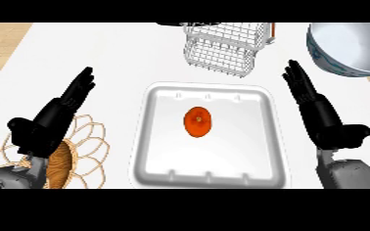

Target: Pick the squash from the tray and place it in the tiered basket

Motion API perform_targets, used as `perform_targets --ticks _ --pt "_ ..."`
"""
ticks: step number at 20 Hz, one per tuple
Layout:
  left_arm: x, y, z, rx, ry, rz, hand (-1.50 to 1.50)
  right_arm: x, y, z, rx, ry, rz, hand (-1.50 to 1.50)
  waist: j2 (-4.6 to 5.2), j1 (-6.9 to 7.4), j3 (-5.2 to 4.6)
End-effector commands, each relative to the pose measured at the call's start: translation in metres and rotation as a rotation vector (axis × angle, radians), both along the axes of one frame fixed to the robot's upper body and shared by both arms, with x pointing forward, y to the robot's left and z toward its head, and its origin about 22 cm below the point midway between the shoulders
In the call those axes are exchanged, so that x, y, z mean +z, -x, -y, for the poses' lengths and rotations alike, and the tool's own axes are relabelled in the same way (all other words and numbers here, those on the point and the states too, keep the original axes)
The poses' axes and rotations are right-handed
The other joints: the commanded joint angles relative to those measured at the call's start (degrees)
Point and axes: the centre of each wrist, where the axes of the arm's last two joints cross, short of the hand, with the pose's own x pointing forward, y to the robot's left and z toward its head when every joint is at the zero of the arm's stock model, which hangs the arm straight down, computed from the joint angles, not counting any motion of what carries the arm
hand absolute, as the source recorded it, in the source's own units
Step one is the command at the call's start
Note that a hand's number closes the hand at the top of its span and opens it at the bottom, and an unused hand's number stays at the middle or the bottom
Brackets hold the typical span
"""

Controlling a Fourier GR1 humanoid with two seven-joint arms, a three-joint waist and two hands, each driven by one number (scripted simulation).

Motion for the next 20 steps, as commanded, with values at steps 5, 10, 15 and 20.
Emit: perform_targets --ticks 5,10,15,20 --pt "-0.025 -0.01 0.032 -0.04 0.11 0.036 0.0 0.019 -0.015 -0.16 0.32 0.004 -0.084 -1.5 2.61 3.43 0.36" --pt "-0.06 -0.003 0.048 -0.088 0.188 -0.035 0.0 -0.008 -0.014 -0.207 0.285 -0.051 -0.149 -1.5 3.0 4.61 0.63" --pt "-0.085 0.005 0.041 -0.043 0.199 -0.05 0.0 0.012 -0.021 -0.23 0.349 0.06 0.056 -1.5 1.79 1.43 0.58" --pt "-0.082 -0.005 0.038 -0.023 0.197 -0.059 0.0 0.073 -0.034 -0.219 0.344 0.428 0.097 -1.5 0.93 -0.15 0.41"
